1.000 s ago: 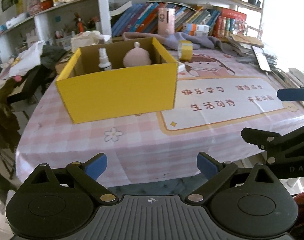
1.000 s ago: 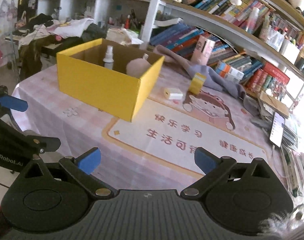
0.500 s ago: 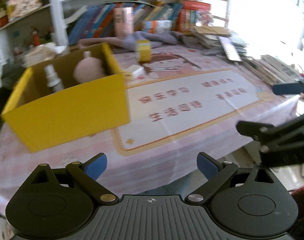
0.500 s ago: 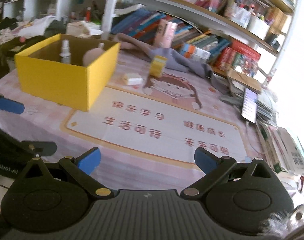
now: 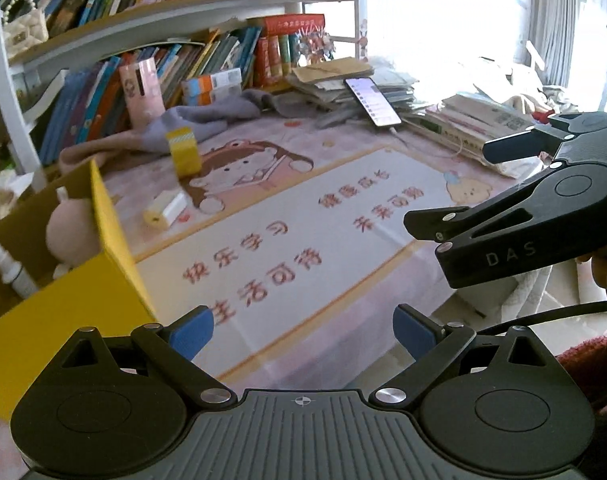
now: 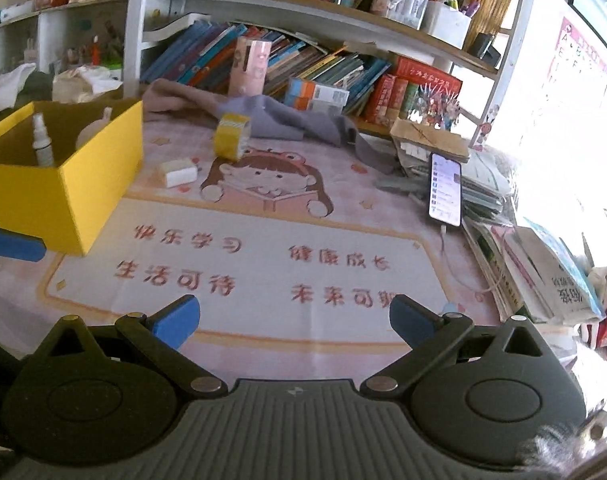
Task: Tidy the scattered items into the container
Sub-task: 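Move the left tool to the white charger while the right tool approaches the yellow tape roll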
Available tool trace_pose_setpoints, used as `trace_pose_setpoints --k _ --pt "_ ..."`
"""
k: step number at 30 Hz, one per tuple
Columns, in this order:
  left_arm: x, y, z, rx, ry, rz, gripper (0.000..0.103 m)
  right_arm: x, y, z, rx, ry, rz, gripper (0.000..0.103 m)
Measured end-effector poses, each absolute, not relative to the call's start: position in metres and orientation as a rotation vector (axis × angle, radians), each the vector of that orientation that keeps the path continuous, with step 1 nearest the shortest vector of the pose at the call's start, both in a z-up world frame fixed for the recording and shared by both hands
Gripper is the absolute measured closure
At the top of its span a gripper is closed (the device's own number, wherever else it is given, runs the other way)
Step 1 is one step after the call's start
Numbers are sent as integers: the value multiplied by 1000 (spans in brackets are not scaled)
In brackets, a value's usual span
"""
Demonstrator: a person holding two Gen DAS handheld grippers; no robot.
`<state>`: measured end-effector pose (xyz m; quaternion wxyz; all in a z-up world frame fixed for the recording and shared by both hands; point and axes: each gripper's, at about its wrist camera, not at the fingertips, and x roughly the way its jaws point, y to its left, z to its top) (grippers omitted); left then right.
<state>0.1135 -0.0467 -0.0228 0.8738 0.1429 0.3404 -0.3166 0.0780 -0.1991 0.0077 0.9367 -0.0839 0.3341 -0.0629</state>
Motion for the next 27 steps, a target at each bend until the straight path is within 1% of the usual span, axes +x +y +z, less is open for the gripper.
trace_pose_setpoints --k 10,16,20,24,27 --pt "182 -94 -28 242 711 -632 5 140 -248 8 -213 680 -94 1" --pt "228 -114 -26 239 683 -493 5 189 -281 10 -212 668 -29 2" --pt "254 -119 -30 244 673 -393 5 227 -301 14 -151 633 54 2" --pt "284 -131 -39 336 650 -282 5 277 -306 6 -85 641 152 2" --pt "311 -134 -46 330 672 -197 5 315 -301 -3 -44 650 228 3"
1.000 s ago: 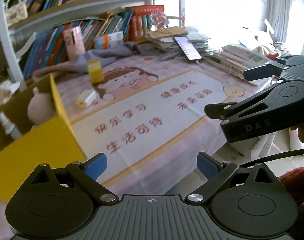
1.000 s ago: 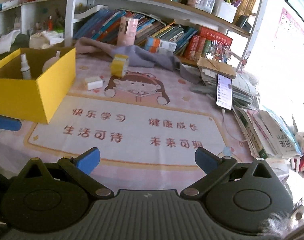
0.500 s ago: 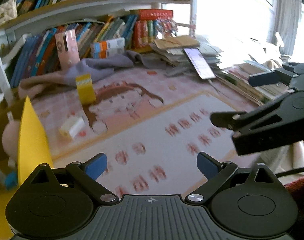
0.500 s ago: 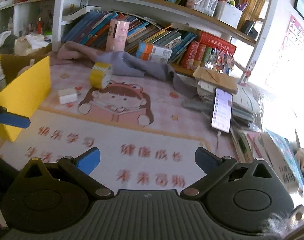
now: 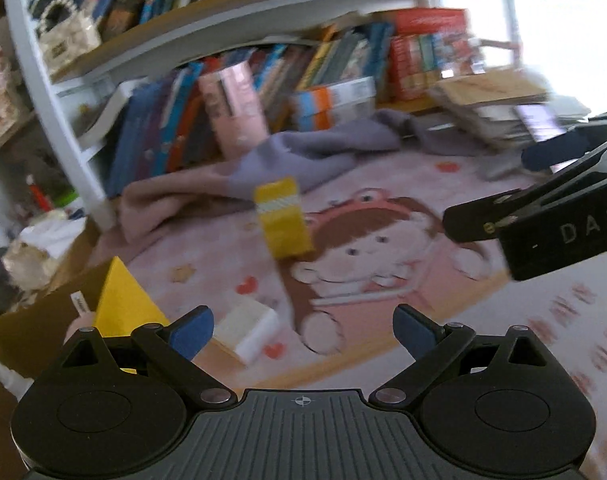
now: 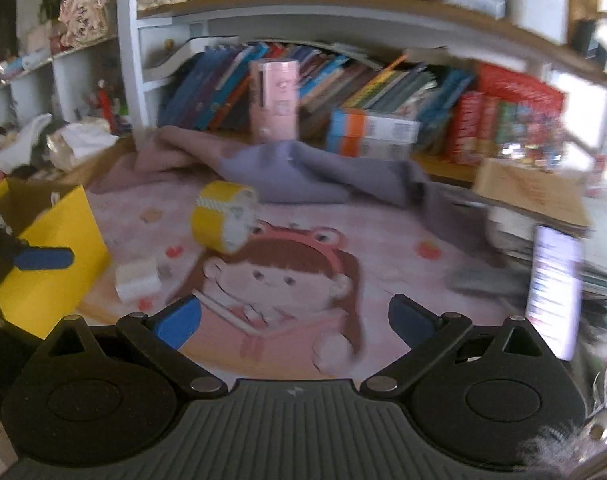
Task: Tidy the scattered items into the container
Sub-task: 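Move the left tool to the white charger while the right tool approaches the yellow tape roll, then grasp the white charger with the left tool while the right tool grasps the yellow tape roll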
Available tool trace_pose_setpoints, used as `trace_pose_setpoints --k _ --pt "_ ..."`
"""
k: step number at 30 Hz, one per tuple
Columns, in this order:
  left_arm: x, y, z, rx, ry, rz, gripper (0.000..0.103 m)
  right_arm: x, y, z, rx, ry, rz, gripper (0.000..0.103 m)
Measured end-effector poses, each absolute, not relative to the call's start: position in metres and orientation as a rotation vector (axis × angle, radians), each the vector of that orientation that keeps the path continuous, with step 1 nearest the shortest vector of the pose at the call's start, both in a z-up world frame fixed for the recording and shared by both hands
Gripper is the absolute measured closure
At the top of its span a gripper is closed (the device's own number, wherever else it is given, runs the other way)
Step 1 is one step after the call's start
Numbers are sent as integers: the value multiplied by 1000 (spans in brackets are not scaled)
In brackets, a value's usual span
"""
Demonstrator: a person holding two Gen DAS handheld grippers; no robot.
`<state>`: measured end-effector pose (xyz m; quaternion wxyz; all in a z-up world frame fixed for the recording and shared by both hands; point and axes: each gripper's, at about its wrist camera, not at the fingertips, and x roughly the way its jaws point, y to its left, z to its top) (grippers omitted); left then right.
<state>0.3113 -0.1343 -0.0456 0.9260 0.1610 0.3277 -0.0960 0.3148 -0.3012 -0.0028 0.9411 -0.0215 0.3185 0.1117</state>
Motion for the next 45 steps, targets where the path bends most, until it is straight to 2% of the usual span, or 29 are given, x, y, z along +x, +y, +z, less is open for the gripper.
trace_pose_setpoints --k 8,13,25,28,30,31,32,33,34,35,45 --pt "362 -139 -89 375 795 -16 5 398 -266 -13 -11 578 358 4" --pt "383 -130 -104 293 840 42 5 435 -247 -22 20 574 418 5" --pt "405 -117 -111 148 836 104 5 481 -227 -52 182 699 490 20" --pt "409 -112 -112 70 852 110 5 491 -226 -57 195 716 482 26" --pt "410 -109 -113 12 868 114 6 497 -229 -61 191 736 474 46" --pt "411 -107 -113 -17 876 115 8 499 -231 -63 191 749 474 51" --pt "410 -106 -113 -28 880 114 13 500 -236 -64 197 761 481 55" --pt "409 -107 -111 -23 879 105 17 499 -241 -63 210 767 491 63" --pt "408 -109 -109 -15 877 87 29 496 -246 -62 211 767 496 66" --pt "407 -111 -108 -7 879 70 31 493 -251 -59 197 765 497 66" --pt "386 -133 -98 45 956 -56 32 447 -298 -48 165 777 487 67"
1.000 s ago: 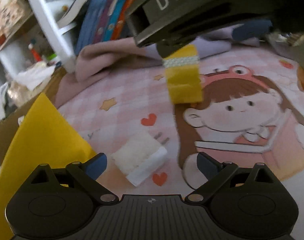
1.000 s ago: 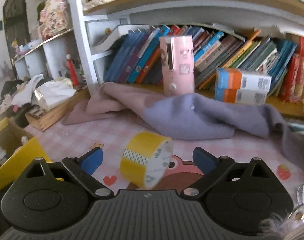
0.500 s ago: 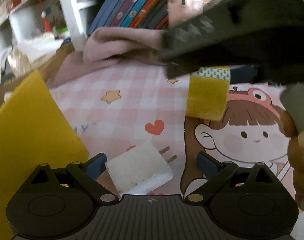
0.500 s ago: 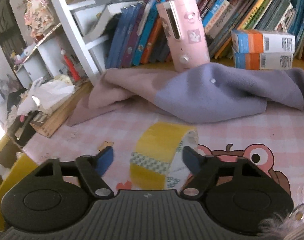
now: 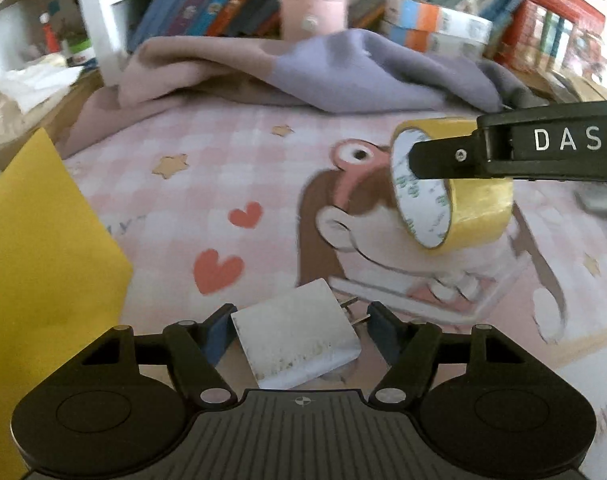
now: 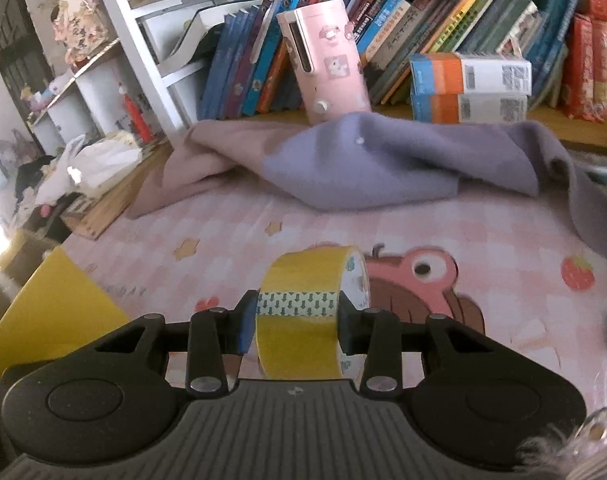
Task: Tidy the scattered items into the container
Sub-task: 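Grasp the white charger with the left tool while the right tool grasps the yellow tape roll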
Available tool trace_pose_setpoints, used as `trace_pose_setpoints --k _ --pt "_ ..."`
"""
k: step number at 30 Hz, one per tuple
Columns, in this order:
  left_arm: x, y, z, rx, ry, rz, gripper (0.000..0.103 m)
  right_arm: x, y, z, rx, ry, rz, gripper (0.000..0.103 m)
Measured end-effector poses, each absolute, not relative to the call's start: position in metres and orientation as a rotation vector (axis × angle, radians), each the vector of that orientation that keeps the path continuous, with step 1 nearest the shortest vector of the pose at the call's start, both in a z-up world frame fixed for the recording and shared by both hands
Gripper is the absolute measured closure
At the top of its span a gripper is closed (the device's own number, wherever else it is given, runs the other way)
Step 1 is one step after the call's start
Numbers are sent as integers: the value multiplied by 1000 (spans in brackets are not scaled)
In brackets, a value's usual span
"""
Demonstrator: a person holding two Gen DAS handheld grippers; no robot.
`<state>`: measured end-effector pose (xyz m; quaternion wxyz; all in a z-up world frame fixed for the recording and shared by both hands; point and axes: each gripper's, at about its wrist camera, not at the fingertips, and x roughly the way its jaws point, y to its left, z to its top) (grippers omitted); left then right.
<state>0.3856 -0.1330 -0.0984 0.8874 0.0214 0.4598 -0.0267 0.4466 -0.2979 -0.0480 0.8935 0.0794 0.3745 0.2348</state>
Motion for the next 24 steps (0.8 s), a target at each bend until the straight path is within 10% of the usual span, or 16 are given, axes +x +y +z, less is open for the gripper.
trace_pose_setpoints --k 24 --pt "280 -93 -1 -168 852 -204 32 334 -324 -7 162 797 452 68"
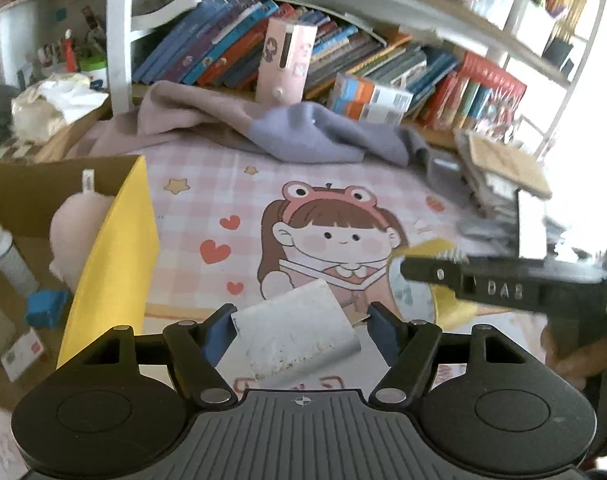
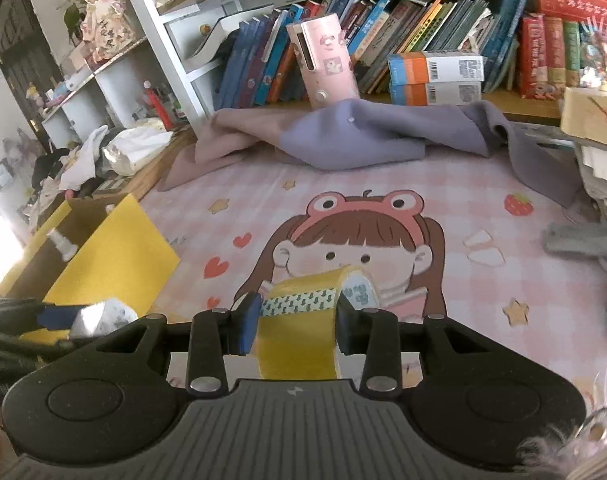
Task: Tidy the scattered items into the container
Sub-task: 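Grasp the white charger with the left tool while the right tool grasps the yellow tape roll, then carry the charger and tape roll toward the yellow box with both tools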
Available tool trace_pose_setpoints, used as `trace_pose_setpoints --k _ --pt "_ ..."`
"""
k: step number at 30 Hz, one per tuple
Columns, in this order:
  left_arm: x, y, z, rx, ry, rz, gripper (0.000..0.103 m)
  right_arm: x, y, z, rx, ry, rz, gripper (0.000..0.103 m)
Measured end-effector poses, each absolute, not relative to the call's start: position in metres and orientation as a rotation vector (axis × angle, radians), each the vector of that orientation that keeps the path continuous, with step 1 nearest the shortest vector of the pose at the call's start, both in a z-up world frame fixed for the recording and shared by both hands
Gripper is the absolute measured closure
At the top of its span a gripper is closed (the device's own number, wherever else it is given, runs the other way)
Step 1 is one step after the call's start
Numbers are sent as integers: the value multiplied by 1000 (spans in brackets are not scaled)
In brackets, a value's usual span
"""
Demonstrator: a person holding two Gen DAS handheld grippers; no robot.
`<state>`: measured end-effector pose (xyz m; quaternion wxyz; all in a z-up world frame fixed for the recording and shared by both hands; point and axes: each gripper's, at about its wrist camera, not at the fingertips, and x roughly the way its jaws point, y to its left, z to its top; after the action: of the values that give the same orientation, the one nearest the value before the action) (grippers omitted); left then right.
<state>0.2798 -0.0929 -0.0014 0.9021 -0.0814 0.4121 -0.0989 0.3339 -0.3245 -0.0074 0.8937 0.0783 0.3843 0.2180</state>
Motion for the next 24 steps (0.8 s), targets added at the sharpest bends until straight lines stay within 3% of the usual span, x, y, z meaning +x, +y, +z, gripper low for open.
trace_pose_setpoints --k 24 --pt "165 -26 10 -199 776 -383 32 173 -270 32 171 754 312 68"
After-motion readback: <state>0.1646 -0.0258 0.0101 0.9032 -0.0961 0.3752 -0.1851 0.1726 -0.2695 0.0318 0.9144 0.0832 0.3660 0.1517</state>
